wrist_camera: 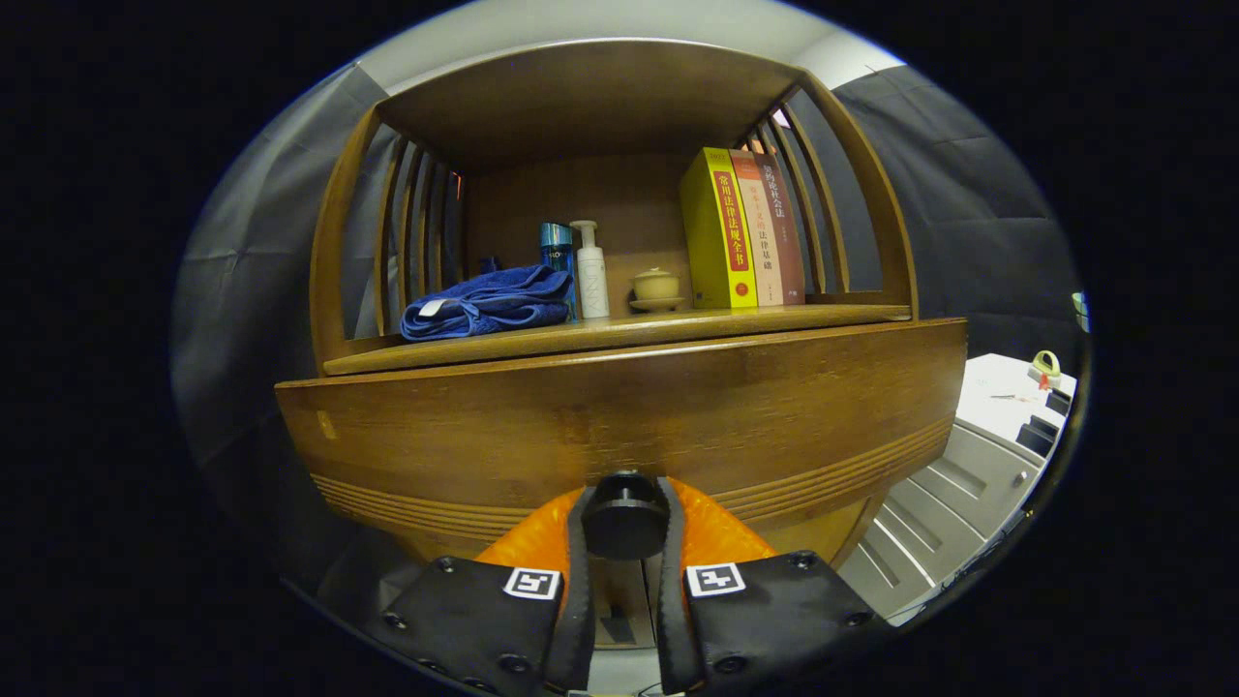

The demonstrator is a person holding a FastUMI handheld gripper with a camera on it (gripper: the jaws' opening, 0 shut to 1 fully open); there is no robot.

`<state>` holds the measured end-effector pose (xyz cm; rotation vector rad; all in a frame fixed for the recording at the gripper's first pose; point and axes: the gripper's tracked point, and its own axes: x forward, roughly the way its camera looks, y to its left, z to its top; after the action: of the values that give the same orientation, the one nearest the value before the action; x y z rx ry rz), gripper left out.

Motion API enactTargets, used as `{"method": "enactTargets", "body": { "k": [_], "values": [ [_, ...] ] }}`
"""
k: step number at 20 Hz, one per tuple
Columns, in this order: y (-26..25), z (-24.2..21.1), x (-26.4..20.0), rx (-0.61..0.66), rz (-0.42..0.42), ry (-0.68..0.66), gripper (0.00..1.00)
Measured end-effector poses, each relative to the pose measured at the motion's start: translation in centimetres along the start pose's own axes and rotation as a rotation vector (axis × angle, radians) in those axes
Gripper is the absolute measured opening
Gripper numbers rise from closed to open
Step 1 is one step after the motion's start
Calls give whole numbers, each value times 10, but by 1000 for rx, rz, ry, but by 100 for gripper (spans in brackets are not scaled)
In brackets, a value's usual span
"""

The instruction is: Pull open the drawer, take out the items inside it, and place them on the countertop above the cabinet.

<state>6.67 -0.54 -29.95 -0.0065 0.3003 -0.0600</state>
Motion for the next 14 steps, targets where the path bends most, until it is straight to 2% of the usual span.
{"method": "enactTargets", "body": {
  "k": [8, 14],
  "values": [
    [-2, -12, -70, 2, 8, 59, 34],
    [-5, -14, -89, -10, 10, 63, 34]
  ]
}}
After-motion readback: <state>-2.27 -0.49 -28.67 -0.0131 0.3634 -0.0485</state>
